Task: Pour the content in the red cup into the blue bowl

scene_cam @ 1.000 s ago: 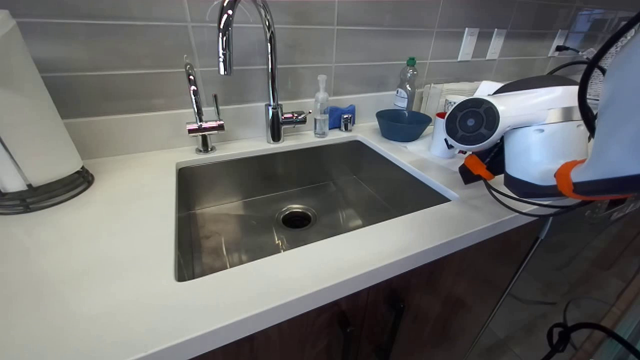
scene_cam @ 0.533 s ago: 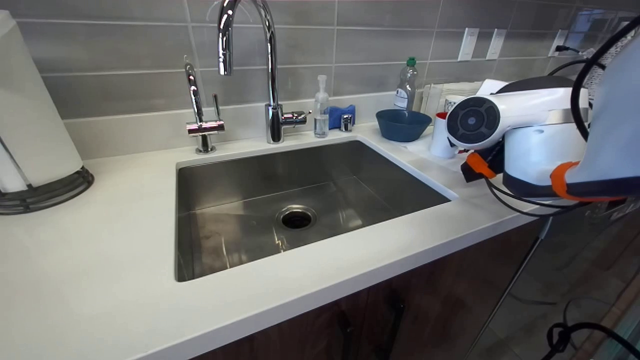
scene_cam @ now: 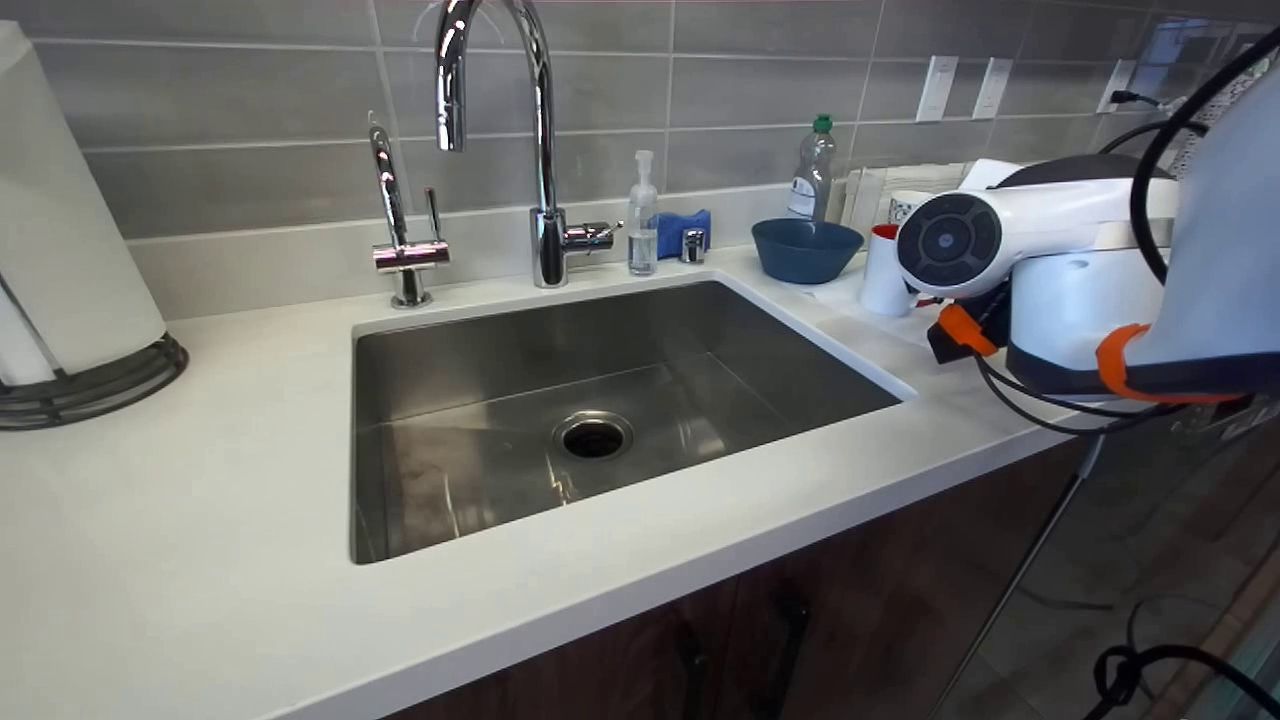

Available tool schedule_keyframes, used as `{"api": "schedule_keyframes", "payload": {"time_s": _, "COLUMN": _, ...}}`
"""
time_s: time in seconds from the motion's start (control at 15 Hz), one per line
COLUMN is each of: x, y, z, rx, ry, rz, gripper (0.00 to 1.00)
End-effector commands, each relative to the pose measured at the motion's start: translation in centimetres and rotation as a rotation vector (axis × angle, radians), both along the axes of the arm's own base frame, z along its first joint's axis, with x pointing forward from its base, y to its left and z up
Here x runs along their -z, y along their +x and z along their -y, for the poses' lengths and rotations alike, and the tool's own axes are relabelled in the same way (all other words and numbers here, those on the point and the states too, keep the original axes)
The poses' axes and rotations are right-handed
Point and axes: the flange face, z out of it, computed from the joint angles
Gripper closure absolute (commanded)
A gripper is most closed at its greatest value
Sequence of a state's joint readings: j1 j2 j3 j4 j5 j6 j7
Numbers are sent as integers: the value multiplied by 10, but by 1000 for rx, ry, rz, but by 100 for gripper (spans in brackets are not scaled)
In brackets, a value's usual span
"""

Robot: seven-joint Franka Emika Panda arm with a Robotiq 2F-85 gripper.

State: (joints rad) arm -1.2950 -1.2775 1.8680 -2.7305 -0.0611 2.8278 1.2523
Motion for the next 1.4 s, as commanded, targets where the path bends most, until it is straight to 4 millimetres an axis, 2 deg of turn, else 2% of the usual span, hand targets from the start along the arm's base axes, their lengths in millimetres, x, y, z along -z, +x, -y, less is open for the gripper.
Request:
{"api": "schedule_keyframes", "payload": {"time_s": 0.0, "x": -2, "y": -2, "z": 10, "rx": -9, "ry": -27, "rz": 10, "gripper": 0}}
{"api": "schedule_keyframes", "payload": {"time_s": 0.27, "x": 0, "y": -1, "z": 15, "rx": 3, "ry": -35, "rz": 10, "gripper": 0}}
{"api": "schedule_keyframes", "payload": {"time_s": 0.33, "x": 1, "y": -1, "z": 16, "rx": 2, "ry": -36, "rz": 12, "gripper": 22}}
{"api": "schedule_keyframes", "payload": {"time_s": 0.47, "x": 1, "y": -1, "z": 16, "rx": 0, "ry": -41, "rz": 20, "gripper": 32}}
{"api": "schedule_keyframes", "payload": {"time_s": 0.67, "x": 2, "y": 1, "z": 15, "rx": -6, "ry": -49, "rz": 27, "gripper": 55}}
{"api": "schedule_keyframes", "payload": {"time_s": 1.07, "x": 7, "y": 2, "z": 12, "rx": -37, "ry": -47, "rz": 31, "gripper": 96}}
{"api": "schedule_keyframes", "payload": {"time_s": 1.2, "x": 9, "y": 2, "z": 13, "rx": -40, "ry": -50, "rz": 29, "gripper": 100}}
{"api": "schedule_keyframes", "payload": {"time_s": 1.33, "x": 10, "y": 2, "z": 14, "rx": -39, "ry": -55, "rz": 27, "gripper": 97}}
